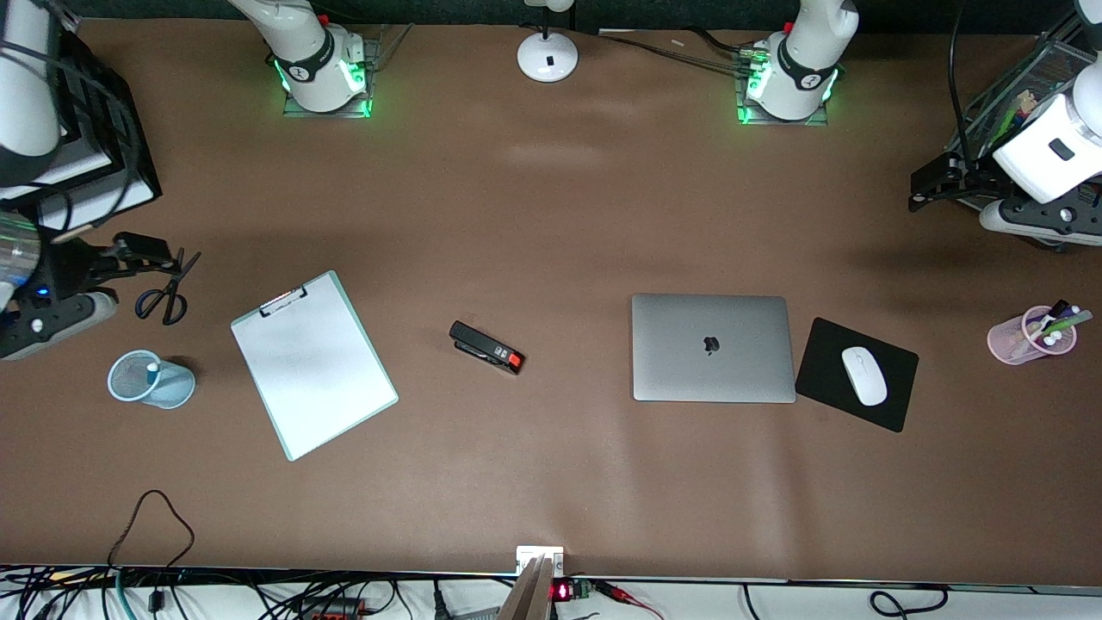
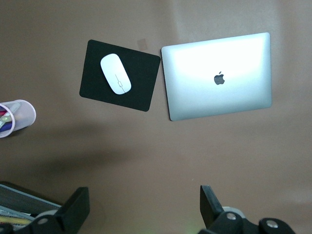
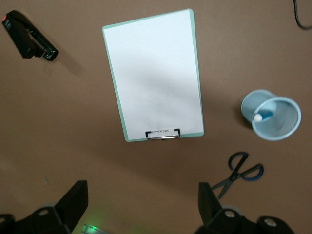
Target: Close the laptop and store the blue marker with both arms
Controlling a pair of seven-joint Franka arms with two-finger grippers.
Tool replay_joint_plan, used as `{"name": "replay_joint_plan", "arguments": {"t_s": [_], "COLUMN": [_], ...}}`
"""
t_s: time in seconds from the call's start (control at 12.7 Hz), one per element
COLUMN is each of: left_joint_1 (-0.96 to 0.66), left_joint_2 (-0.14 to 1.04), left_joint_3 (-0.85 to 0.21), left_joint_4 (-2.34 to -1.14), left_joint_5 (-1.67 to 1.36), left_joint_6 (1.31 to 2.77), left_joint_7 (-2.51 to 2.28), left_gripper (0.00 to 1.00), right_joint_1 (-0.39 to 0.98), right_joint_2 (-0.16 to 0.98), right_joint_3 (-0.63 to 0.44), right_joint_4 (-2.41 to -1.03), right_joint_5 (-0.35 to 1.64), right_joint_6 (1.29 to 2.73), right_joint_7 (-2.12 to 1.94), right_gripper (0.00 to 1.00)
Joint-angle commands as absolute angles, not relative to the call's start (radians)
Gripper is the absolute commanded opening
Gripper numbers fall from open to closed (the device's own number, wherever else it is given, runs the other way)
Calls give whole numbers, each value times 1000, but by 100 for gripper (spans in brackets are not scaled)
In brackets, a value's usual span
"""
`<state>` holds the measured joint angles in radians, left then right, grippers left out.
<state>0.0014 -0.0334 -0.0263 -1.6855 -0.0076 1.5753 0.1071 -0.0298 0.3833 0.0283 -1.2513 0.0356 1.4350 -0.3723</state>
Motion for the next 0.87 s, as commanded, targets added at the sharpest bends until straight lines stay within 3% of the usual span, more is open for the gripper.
{"name": "replay_joint_plan", "arguments": {"t_s": [0.0,0.32,0.55,0.79], "left_joint_1": [18,18,18,14], "left_joint_2": [-41,-37,-26,-9], "left_joint_3": [-38,-35,-41,-44], "left_joint_4": [-1660,-1620,-1614,-1635], "left_joint_5": [-15,-25,-81,-101], "left_joint_6": [1565,1496,1541,1552], "left_joint_7": [103,-21,-46,-38], "left_gripper": [100,100,100,100], "right_joint_1": [-34,12,-14,-11], "right_joint_2": [360,359,247,224], "right_joint_3": [20,12,-24,-38], "right_joint_4": [-1261,-1259,-1259,-1259], "right_joint_5": [15,-25,-26,-14], "right_joint_6": [1427,1419,1420,1428], "right_joint_7": [-333,-233,-226,-190], "right_gripper": [100,100,100,100]}}
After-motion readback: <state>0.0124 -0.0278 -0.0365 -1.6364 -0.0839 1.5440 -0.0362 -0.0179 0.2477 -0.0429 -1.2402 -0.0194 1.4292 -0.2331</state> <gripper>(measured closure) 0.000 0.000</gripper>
